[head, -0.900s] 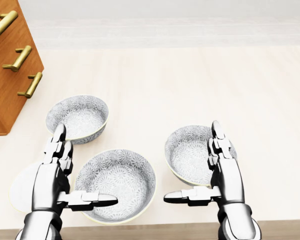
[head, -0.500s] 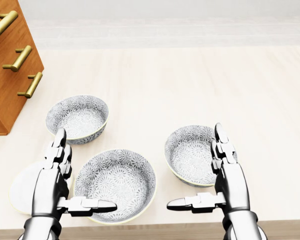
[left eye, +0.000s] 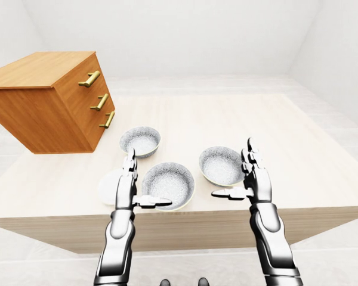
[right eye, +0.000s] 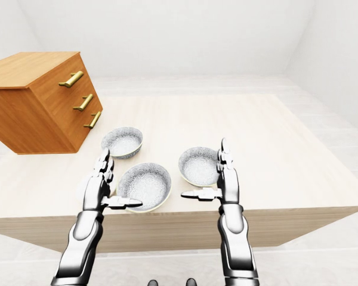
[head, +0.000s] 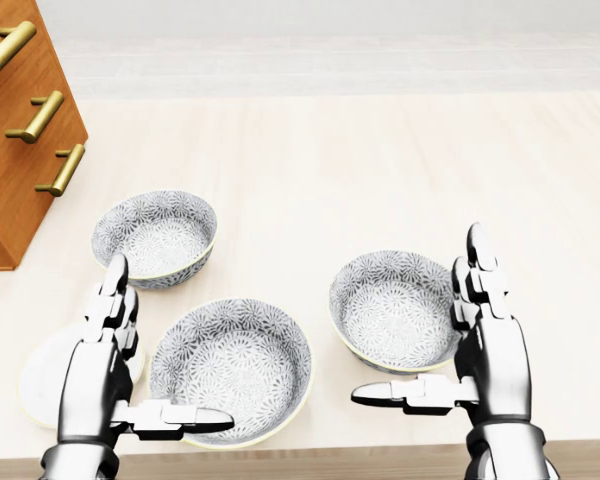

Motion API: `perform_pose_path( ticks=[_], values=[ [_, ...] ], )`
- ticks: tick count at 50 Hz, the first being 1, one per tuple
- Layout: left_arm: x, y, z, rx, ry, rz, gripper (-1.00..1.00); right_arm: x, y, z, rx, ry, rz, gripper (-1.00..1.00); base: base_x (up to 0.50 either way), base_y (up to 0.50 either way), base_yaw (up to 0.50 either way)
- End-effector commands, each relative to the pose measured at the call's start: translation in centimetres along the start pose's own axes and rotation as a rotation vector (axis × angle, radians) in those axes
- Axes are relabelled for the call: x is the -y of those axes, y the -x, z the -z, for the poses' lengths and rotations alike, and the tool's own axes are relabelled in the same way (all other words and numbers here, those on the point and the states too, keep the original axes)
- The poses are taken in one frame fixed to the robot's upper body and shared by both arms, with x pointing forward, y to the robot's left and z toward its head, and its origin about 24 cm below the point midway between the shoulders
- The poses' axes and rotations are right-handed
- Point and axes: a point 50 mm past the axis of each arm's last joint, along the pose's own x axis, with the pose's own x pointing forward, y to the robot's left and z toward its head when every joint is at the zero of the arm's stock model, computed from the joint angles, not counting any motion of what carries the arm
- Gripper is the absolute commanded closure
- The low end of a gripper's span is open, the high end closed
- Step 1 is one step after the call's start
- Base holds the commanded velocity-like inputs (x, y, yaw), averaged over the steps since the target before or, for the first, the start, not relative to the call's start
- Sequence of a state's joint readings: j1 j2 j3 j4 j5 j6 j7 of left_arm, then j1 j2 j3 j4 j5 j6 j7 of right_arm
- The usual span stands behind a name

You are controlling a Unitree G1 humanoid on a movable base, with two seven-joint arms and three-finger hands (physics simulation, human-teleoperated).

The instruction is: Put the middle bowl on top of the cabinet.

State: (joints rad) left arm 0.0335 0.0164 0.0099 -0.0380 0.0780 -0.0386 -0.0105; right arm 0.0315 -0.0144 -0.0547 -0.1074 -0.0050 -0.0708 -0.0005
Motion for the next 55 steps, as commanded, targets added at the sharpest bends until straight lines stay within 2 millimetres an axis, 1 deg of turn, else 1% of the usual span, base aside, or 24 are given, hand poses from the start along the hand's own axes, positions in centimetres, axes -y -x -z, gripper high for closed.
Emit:
perform_pose_path(
  ticks=[1, 2, 5, 8, 10, 11, 12, 13, 16, 17, 18, 19, 21, 25, 32, 35, 37, 39, 43, 47, 49, 51, 53, 55],
  values=[
    [-0.8, 1.2, -1.9, 0.046, -0.046, -0.067, -1.00, 0.4, 0.4, -1.1, 0.049, 0.016, 0.030, -1.00, 0.00, 0.00, 0.00],
    [-1.0, 1.2, -1.6, 0.000, -0.047, -0.082, -1.00, 0.3, 0.5, -1.3, 0.051, 0.020, 0.029, -1.00, 0.00, 0.00, 0.00],
    [-1.8, 1.3, -2.0, 0.014, -0.024, -0.103, -1.00, 0.5, 0.5, -1.5, 0.049, 0.019, 0.029, -1.00, 0.00, 0.00, 0.00],
    [-2.0, 1.8, -3.5, 0.073, -0.029, -0.113, -1.00, 0.6, 0.5, -1.7, 0.043, 0.009, 0.033, -1.00, 0.00, 0.00, 0.00],
    [-2.5, 2.1, -4.7, 0.122, -0.039, -0.158, -1.00, 0.8, 0.5, -2.3, 0.052, 0.010, 0.040, -1.00, 0.00, 0.00, 0.00],
    [-2.7, 2.5, -6.4, 0.199, 0.013, -0.135, -1.00, 1.1, 0.4, -3.1, 0.085, 0.030, 0.062, -1.00, 0.00, 0.00, 0.00],
    [-2.8, 2.8, -7.9, 0.264, -0.026, -0.135, -1.00, 1.3, 0.5, -3.8, 0.081, 0.015, 0.052, -1.00, 0.00, 0.00, 0.00],
    [-2.9, 2.9, -8.3, 0.279, -0.036, -0.143, -1.00, 1.4, 0.5, -4.0, 0.084, 0.018, 0.055, -1.00, 0.00, 0.00, 0.00],
    [-3.0, 3.6, -10.0, 0.355, -0.063, -0.137, -1.00, 1.9, 1.3, -7.6, 0.228, 0.056, 0.075, -1.00, 0.00, 0.00, 0.00],
    [-3.0, 3.8, -10.3, 0.368, -0.067, -0.134, -1.00, 1.9, 1.4, -8.0, 0.246, 0.064, 0.072, -1.00, 0.00, 0.00, 0.00],
    [-3.1, 4.1, -11.2, 0.408, -0.052, -0.143, -1.00, 1.7, 1.9, -9.0, 0.286, 0.061, 0.052, -1.00, 0.00, 0.00, 0.00],
    [-3.1, 4.2, -11.5, 0.425, -0.056, -0.144, -1.00, 1.8, 1.9, -9.1, 0.293, 0.066, 0.055, -1.00, 0.00, 0.00, 0.00],
    [-3.2, 4.5, -12.9, 0.495, -0.065, -0.151, -1.00, 2.0, 2.1, -10.3, 0.351, 0.016, 0.064, -1.00, 0.00, 0.00, 0.00],
    [-3.5, 5.1, -14.6, 0.579, -0.056, -0.158, -1.00, 1.9, 2.1, -11.0, 0.384, 0.043, 0.059, -1.00, 0.00, 0.00, 0.00],
    [-3.5, 5.7, -15.5, 0.625, -0.094, -0.166, -1.00, 2.0, 2.8, -12.8, 0.464, 0.065, 0.053, -1.00, 0.00, 0.00, 0.00],
    [-3.9, 6.0, -16.1, 0.659, -0.084, -0.181, -1.00, 2.4, 3.0, -13.2, 0.485, 0.066, 0.061, -1.00, 0.00, 0.00, 0.00],
    [-4.0, 6.2, -16.6, 0.683, -0.091, -0.184, -1.00, 2.4, 3.2, -13.9, 0.520, 0.073, 0.062, -1.00, 0.00, 0.00, 0.00],
    [-3.7, 6.8, -17.4, 0.733, -0.102, -0.175, -1.00, 2.4, 3.6, -15.1, 0.583, 0.077, 0.055, -1.00, 0.00, 0.00, 0.00],
    [-3.5, 6.6, -17.3, 0.724, -0.107, -0.157, -1.00, 2.7, 4.1, -16.5, 0.658, 0.063, 0.059, -1.00, 0.00, 0.00, 0.00],
    [-3.5, 6.9, -17.9, 0.761, -0.099, -0.161, -1.00, 2.7, 4.2, -16.5, 0.658, 0.074, 0.059, -1.00, 0.00, 0.00, 0.00],
    [-3.3, 7.4, -18.3, 0.784, -0.105, -0.156, -1.00, 2.8, 3.6, -15.7, 0.609, 0.096, 0.064, -1.00, 0.00, 0.00, 0.00],
    [-3.2, 7.9, -19.0, 0.824, -0.115, -0.156, -1.00, 2.8, 3.6, -15.4, 0.593, 0.100, 0.063, -1.00, 0.00, 0.00, 0.00],
    [-3.2, 8.1, -19.4, 0.854, -0.124, -0.162, -1.00, 2.8, 4.1, -16.2, 0.635, 0.100, 0.064, -1.00, 0.00, 0.00, 0.00],
    [-3.2, 8.1, -19.5, 0.858, -0.122, -0.165, -1.00, 2.8, 4.2, -16.3, 0.644, 0.108, 0.060, -1.00, 0.00, 0.00, 0.00]
  ],
)
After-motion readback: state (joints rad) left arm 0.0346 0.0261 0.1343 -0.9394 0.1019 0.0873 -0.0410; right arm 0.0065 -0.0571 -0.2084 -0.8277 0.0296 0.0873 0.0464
